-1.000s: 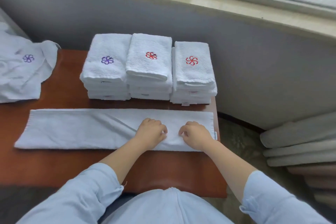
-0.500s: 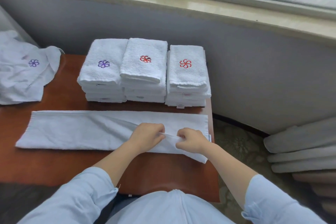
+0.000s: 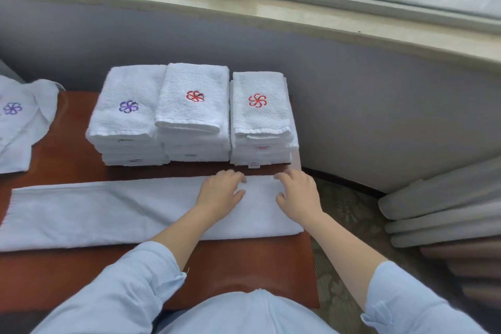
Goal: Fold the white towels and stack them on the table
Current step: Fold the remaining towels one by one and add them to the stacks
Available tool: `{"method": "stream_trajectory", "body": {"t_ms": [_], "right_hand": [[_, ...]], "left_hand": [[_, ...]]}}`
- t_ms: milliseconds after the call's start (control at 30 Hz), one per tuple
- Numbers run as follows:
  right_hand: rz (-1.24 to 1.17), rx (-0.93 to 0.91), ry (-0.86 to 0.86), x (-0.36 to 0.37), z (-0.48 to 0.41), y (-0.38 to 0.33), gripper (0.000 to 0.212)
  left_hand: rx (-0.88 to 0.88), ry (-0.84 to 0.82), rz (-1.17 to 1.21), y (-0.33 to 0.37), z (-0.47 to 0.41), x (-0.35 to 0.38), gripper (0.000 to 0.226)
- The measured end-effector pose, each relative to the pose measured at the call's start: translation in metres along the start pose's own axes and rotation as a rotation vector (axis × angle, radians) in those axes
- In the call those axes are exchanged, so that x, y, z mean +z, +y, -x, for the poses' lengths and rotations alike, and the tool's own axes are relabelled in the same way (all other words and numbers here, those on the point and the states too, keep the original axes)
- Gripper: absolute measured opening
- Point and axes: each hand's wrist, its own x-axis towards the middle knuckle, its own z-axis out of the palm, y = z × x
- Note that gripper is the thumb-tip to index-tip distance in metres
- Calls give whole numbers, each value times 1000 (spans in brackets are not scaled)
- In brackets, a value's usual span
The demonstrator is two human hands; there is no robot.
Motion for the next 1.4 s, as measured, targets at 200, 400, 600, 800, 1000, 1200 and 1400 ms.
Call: {"method": "stream_trajectory", "body": {"t_ms": [200,400,600,800,1000,1200,1400], "right_hand": [[-11,30,-252,20,12,5,66],[-76,188,-312,18,4,5,91],[-135,214,-332,14,-8,15,109],[-171,305,-268,16,-9,17,69],[-574,407,-290,6,-7,16,19],[-1015,268,-351,-24,-14,-13,14],[-1270,274,-364,-34,-22,-56,33]], "left_hand": [[98,-338,24,5,10,23,54],[56,-448,-116,13,3,26,87],[29,-492,-131,19,2,25,87],[22,-542,-53,16,5,24,97],[-60,-569,146,17,3,21,82],[-281,-534,1016,32,9,-9,52],[-512,-351,1147,3,24,-34,28]]}}
